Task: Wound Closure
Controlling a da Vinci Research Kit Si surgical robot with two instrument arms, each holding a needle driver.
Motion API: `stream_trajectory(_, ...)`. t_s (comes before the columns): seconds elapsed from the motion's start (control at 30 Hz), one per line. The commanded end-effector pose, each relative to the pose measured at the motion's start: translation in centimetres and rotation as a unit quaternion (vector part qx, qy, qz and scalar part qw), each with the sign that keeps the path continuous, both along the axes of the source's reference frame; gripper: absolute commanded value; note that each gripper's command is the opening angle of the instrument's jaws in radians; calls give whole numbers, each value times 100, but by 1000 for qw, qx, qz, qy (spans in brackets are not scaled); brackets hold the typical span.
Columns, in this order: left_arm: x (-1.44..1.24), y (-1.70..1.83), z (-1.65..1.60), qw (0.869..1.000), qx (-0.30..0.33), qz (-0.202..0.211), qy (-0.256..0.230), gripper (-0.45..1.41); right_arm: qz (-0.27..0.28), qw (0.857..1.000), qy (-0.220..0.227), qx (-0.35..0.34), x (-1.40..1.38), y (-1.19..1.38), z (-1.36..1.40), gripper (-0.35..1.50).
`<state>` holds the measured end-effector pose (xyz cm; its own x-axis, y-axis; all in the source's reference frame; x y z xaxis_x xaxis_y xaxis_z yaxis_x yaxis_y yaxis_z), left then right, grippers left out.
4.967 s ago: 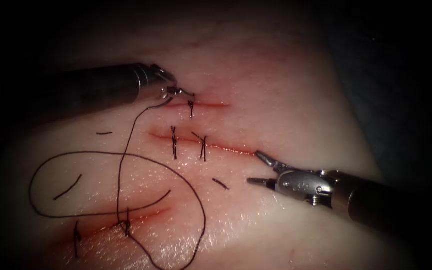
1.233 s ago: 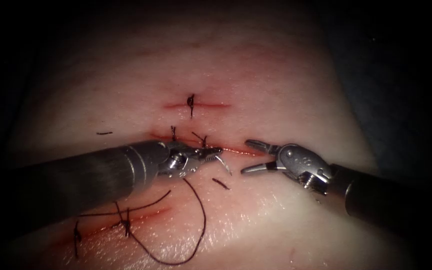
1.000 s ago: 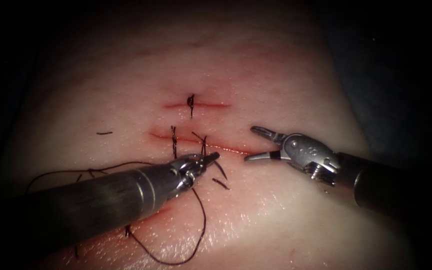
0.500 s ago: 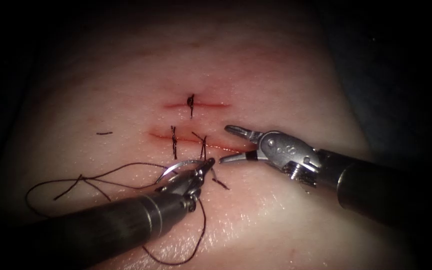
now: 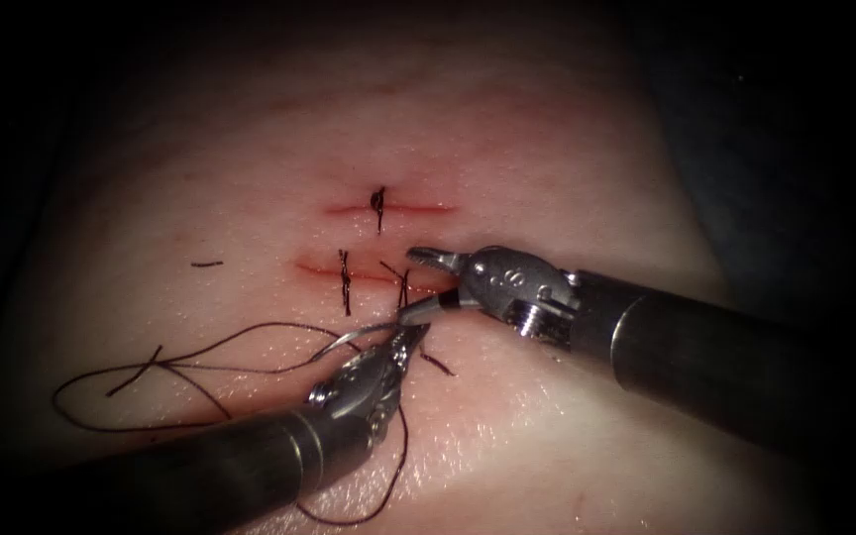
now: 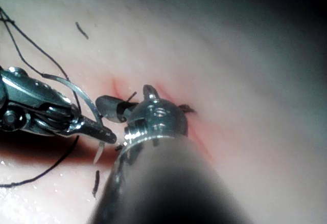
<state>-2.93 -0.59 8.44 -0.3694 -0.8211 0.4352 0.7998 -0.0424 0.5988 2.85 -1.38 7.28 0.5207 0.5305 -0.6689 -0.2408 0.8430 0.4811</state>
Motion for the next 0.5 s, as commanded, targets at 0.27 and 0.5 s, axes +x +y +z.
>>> stream_trajectory(0.27, -11, -1, -2, 1000, -4, 6, -3, -45, -38, 999, -7, 10, 19, -10, 14, 54)
stream_trajectory(0.5, -11, -1, -4, 1000, -3, 5, -2, -45, -53, 998, -11, 13, 20, -14, 17, 54)
